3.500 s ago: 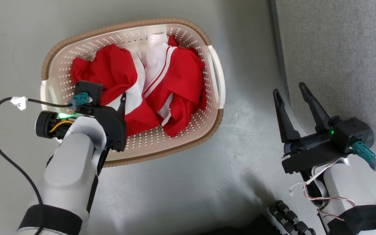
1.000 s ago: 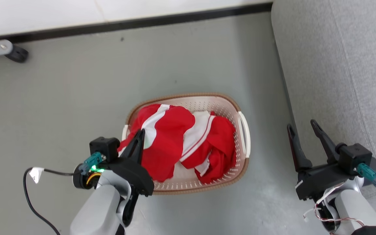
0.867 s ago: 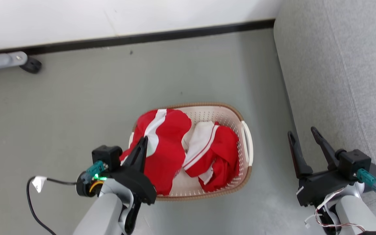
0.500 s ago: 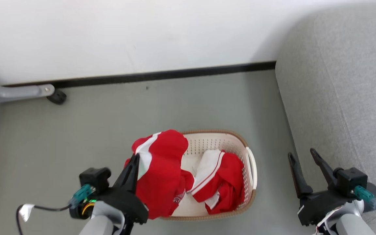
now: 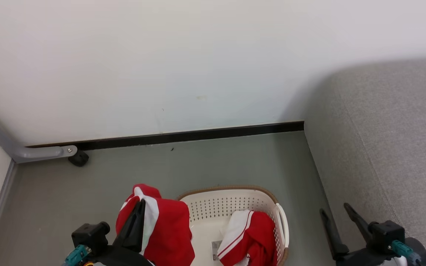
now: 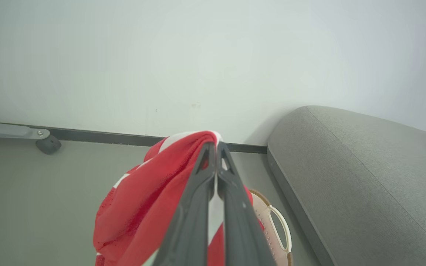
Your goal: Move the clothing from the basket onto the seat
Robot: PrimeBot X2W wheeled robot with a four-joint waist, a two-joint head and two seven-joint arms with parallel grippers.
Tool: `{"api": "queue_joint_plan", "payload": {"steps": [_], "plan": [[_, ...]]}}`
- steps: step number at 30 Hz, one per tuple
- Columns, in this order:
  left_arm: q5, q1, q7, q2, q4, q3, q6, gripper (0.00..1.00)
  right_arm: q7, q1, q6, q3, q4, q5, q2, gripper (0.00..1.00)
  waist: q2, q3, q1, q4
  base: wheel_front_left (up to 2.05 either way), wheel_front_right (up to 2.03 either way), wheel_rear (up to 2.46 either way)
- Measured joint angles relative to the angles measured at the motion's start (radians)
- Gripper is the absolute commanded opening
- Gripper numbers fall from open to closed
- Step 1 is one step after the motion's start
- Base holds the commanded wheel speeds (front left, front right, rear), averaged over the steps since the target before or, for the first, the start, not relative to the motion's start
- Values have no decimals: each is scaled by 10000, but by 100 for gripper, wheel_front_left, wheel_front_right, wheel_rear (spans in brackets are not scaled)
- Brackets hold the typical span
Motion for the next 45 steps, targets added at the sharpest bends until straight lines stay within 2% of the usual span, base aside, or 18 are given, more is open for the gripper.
{"api": "queue_joint_plan", "payload": {"steps": [9, 19, 24, 34, 45], "plan": [[297, 464, -2, 196, -1605, -136, 128, 0, -2, -90, -2, 1546, -596, 0, 109, 100, 0, -453, 1, -85, 0, 0, 0], [654, 429, 226, 370, -3033, -602, 138, 0, 0, -1192, 0, 3716, -821, 391, 255, 100, 2, -433, 3, 92, 0, 0, 0], [807, 135, 575, 297, -3465, -961, 130, 0, -2, -1533, -2, 4324, -867, 633, 278, 100, 2, -427, 3, 256, 0, 0, 0], [826, -74, 1114, 286, -4163, -1083, 219, 0, -2, -2157, -2, 5455, -826, 1149, 305, 100, 2, -368, 3, 425, 0, 0, 0], [826, -238, 1605, 249, -4798, -1262, 303, 0, -2, -2411, -2, 5969, -633, 1649, 366, 100, 2, -354, 3, 409, 0, 0, 0]]}}
